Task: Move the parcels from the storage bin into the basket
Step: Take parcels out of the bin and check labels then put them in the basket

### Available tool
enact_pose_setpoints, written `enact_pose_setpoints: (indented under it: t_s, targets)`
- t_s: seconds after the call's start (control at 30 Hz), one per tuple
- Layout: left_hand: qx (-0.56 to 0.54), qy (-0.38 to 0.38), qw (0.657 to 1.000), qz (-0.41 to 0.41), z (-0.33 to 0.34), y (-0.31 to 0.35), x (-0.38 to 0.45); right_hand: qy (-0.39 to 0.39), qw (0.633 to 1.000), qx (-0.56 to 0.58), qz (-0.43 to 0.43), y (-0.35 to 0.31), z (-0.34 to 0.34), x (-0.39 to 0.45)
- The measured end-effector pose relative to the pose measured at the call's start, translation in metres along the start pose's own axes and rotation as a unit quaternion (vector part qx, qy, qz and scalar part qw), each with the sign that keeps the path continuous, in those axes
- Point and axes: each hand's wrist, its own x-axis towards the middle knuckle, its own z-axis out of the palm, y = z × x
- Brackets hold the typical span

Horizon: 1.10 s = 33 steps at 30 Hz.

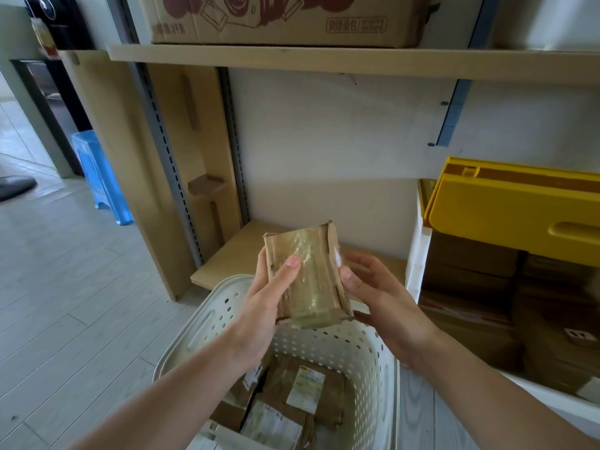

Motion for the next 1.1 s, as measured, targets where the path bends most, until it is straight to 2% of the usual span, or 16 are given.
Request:
enact_pose_setpoints:
  t_s: [0.1, 0.17, 0.27, 0.43, 0.67, 0.83, 0.93, 1.1]
  targets:
    - [-0.063, -0.016, 0.998, -0.010, -0.002, 0.002, -0.001, -0.021, 0.999, 0.003, 0.036, -0.004, -0.003, -0.001]
    - [-0.059, -0.013, 0.998, 0.006, 0.000, 0.002, -0.001, -0.016, 0.999, 0.033, 0.009, -0.007, -0.003, -0.003]
    - [-0.057, 0.053, 0.994, 0.071, -0.003, 0.008, 0.003, 0.027, 0.996, 0.067, -0.050, -0.009, -0.004, -0.002]
    - [0.049, 0.115, 0.982, 0.139, -0.009, 0.008, 0.009, 0.131, 0.986, 0.013, -0.106, -0.007, -0.009, 0.000]
    - [0.068, 0.048, 0.992, 0.100, -0.013, 0.011, 0.005, 0.189, 0.969, -0.030, -0.159, -0.011, -0.011, -0.007]
    - [0.012, 0.044, 0.993, 0.107, -0.016, 0.008, 0.005, 0.187, 0.967, -0.029, -0.171, -0.015, -0.010, -0.007]
    - [-0.023, 0.052, 0.993, 0.105, -0.016, 0.007, 0.006, 0.149, 0.980, -0.013, -0.134, -0.012, -0.005, -0.006]
    - [0.001, 0.048, 0.993, 0.113, -0.014, 0.005, 0.008, 0.117, 0.988, 0.013, -0.102, -0.010, -0.003, -0.004]
